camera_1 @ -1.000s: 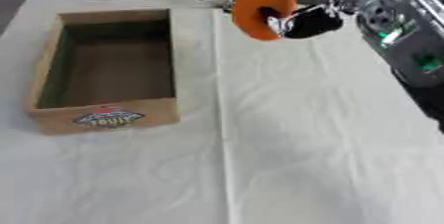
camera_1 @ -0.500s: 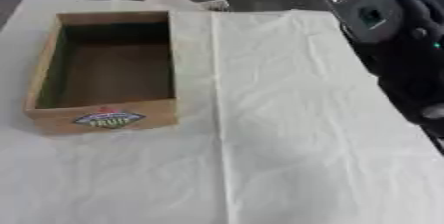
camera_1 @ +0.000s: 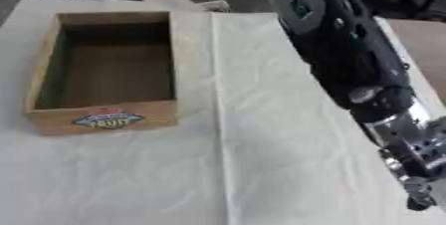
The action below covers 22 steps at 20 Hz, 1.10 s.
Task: Pick up objects on the table and place them in the box.
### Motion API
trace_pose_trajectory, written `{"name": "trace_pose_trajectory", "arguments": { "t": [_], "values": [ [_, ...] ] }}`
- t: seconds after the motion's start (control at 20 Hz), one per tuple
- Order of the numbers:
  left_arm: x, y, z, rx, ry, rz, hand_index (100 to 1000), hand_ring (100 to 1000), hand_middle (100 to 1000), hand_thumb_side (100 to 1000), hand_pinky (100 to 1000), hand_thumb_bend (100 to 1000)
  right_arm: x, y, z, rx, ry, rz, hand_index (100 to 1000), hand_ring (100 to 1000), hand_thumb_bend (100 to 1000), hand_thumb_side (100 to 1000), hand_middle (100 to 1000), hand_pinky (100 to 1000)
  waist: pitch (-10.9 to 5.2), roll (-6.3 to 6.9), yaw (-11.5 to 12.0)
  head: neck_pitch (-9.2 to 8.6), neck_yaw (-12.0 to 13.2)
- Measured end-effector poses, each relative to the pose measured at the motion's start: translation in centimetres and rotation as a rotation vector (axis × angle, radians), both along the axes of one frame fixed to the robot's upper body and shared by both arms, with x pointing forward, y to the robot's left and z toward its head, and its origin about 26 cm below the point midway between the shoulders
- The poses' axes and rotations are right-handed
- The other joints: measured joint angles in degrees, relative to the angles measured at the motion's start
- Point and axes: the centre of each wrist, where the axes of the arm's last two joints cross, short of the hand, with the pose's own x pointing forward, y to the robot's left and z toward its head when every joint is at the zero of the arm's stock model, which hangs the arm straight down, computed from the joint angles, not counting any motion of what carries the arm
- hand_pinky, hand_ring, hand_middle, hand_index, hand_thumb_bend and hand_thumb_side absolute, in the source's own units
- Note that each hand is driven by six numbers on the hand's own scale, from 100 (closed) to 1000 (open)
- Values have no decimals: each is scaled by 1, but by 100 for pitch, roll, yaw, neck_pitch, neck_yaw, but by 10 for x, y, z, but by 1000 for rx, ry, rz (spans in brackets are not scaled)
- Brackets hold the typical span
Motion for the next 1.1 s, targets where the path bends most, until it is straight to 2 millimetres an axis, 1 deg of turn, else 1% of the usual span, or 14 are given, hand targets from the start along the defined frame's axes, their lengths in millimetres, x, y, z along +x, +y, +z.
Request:
{"name": "trace_pose_trajectory", "arguments": {
  "t": [0.2, 0.4, 0.65, 0.8, 1.1],
  "values": [
    [1, -3, 3, -6, -14, -23, 675, 573, 612, 920, 388, 100, 16, 14, -19, -3, -39, -78, 561, 654, 100, 232, 405, 771, 17, 1, 73, -5, -102],
    [2, -4, 5, -15, -23, -40, 675, 572, 612, 918, 389, 100, 32, 25, -44, -12, -44, -156, 564, 659, 100, 225, 405, 774, 37, 0, 124, -32, -175],
    [2, -5, 6, -21, -30, -50, 675, 572, 612, 917, 389, 100, 43, 33, -79, -24, -1, -191, 562, 660, 100, 220, 402, 777, 72, -37, 133, -75, -189],
    [2, -7, 8, -24, -35, -58, 675, 572, 612, 918, 389, 100, 45, 39, -91, -28, 15, -188, 564, 660, 100, 218, 403, 778, 73, -55, 137, -81, -187],
    [3, -8, 9, -29, -34, -66, 676, 572, 612, 917, 389, 100, 44, 47, -103, -36, 43, -160, 565, 662, 100, 216, 403, 781, 73, -70, 146, -81, -185]
  ]
}}
